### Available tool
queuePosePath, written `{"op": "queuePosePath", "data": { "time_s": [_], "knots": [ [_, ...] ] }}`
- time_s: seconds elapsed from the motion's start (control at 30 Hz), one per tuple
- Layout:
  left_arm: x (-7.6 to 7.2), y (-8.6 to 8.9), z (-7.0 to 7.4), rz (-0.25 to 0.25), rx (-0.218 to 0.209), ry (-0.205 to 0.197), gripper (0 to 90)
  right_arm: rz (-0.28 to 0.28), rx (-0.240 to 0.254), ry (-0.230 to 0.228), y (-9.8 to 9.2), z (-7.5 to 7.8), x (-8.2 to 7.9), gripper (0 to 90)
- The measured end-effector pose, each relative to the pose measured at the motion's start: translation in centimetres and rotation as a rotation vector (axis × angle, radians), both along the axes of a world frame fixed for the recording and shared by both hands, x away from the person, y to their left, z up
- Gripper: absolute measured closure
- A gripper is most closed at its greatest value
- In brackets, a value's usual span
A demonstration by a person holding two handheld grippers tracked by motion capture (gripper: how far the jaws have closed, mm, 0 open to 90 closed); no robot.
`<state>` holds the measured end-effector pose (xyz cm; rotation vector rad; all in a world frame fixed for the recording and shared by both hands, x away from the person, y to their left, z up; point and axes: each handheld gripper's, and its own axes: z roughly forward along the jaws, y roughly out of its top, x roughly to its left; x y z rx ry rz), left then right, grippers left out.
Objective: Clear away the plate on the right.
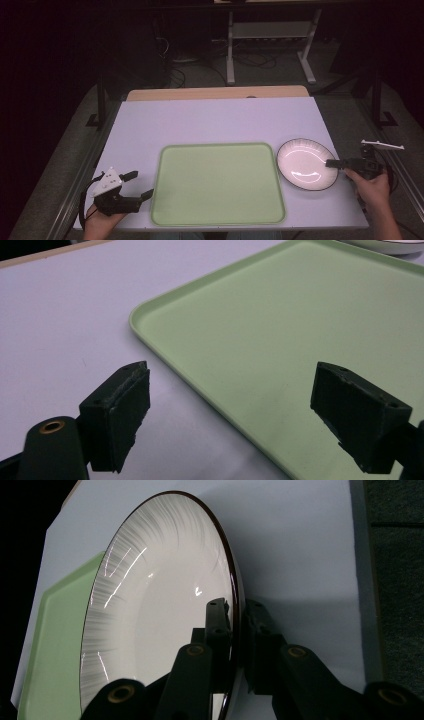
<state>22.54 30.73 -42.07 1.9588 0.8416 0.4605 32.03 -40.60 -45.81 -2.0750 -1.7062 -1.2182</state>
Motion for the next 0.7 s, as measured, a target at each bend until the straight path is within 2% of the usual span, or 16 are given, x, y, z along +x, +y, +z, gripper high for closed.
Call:
{"op": "queuePosePath", "data": {
  "time_s": [0.23,0.37,0.7],
  "knots": [
    [0.0,0.0,0.0,0.002,0.001,-0.001,15.9,0.001,0.022,-0.004,-0.2,0.0,-0.1,81.8],
    [0.0,0.1,0.0,0.004,-0.004,-0.003,15.9,-0.017,0.072,-0.018,-0.5,0.2,-0.3,81.4],
    [0.0,0.0,0.0,0.005,0.000,-0.001,15.9,-0.019,0.099,-0.023,-1.0,0.7,-1.0,80.0]
  ]
}}
